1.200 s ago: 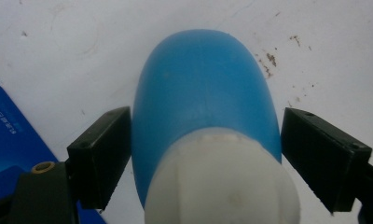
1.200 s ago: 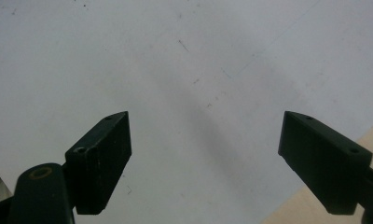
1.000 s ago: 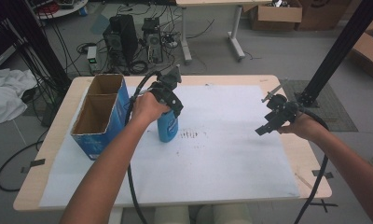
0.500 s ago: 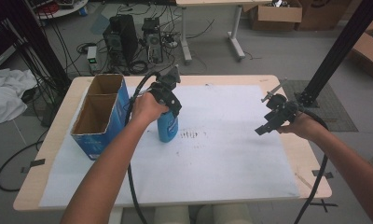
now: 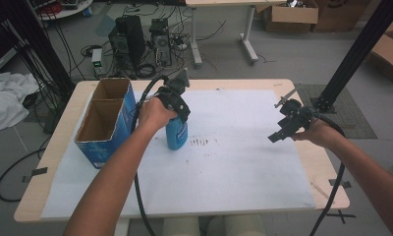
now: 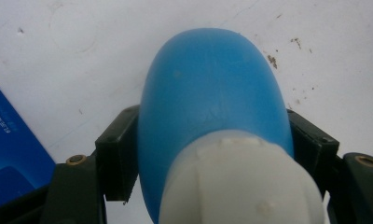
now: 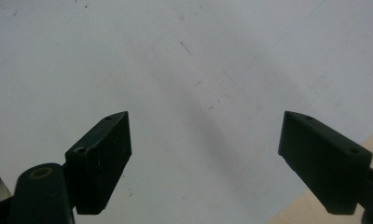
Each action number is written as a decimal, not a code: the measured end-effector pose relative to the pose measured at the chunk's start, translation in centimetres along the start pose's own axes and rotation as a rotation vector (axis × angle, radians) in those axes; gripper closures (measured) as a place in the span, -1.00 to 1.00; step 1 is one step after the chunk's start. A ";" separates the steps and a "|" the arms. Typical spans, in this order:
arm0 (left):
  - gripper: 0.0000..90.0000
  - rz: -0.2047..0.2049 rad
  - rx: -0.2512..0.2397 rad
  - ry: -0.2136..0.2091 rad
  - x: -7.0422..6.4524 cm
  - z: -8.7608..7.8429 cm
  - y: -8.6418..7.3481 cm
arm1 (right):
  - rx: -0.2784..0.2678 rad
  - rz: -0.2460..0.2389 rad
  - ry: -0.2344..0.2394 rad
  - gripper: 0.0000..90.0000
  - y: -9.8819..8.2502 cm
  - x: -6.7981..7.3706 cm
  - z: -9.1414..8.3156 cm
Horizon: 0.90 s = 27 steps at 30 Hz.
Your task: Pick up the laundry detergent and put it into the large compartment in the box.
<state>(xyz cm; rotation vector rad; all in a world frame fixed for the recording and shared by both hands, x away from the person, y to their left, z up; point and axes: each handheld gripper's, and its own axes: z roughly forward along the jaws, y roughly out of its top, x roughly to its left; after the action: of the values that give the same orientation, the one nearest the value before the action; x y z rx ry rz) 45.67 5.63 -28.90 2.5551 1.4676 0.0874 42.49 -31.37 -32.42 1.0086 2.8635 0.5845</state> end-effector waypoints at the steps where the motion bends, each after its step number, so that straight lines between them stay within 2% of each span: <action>1: -0.26 0.000 0.000 -0.001 0.0 0.0 0.0 | 0.001 0.001 0.000 -0.62 0.0 0.0 0.0; 20: -0.16 -0.002 0.012 -0.005 -0.1 -0.2 0.1 | -0.003 -0.002 0.002 -0.62 0.2 0.1 0.0; 24: -0.16 -0.006 0.006 -0.015 0.0 -1.4 0.2 | -0.007 0.000 -0.001 -0.62 0.1 0.0 -0.3; 27: -0.16 -0.018 -0.017 -0.016 0.3 -3.7 0.2 | -0.007 0.003 -0.005 -0.62 0.0 0.0 -0.5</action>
<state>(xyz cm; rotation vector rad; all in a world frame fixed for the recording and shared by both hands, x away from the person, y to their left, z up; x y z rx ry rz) 45.41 6.30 -25.29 2.5229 1.4777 0.0758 42.42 -31.58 -32.01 1.0114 2.8545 0.5913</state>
